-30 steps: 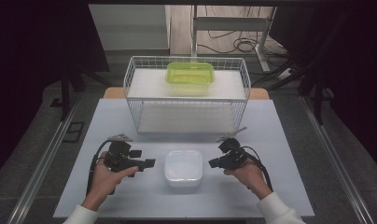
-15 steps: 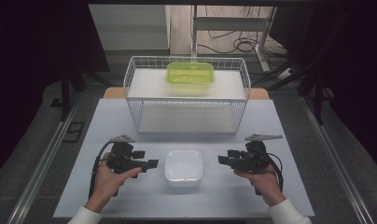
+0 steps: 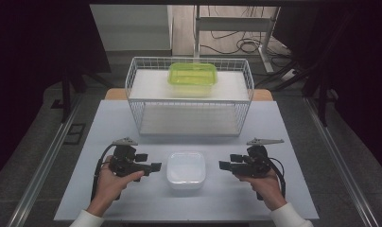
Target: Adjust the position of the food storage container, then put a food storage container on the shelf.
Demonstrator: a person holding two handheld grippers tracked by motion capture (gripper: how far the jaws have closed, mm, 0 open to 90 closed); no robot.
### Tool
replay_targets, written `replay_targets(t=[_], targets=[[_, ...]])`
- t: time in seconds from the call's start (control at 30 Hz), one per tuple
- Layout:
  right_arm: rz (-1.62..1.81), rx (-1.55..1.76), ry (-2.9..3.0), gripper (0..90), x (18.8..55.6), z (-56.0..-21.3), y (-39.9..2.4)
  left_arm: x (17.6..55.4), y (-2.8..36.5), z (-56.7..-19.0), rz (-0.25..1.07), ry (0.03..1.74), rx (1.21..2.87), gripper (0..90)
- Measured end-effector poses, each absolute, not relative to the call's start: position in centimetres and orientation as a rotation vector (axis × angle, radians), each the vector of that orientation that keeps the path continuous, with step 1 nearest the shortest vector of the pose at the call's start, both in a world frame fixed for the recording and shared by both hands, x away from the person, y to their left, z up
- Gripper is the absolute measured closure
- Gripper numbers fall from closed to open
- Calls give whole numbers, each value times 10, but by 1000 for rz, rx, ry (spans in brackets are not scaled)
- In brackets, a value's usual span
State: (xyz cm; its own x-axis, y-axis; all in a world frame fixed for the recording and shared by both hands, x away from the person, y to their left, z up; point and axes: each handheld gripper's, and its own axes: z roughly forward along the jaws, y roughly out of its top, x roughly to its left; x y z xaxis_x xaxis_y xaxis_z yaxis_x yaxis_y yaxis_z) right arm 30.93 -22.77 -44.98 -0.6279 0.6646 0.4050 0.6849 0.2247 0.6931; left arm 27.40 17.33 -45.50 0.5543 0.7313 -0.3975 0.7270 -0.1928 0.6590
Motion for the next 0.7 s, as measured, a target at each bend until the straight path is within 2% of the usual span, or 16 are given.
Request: replay_targets(t=[0.7], targets=[[-1384, -1316, -2419, 312, 309, -454, -218, 277, 165, -463, -108, 1245, 1838, 250]])
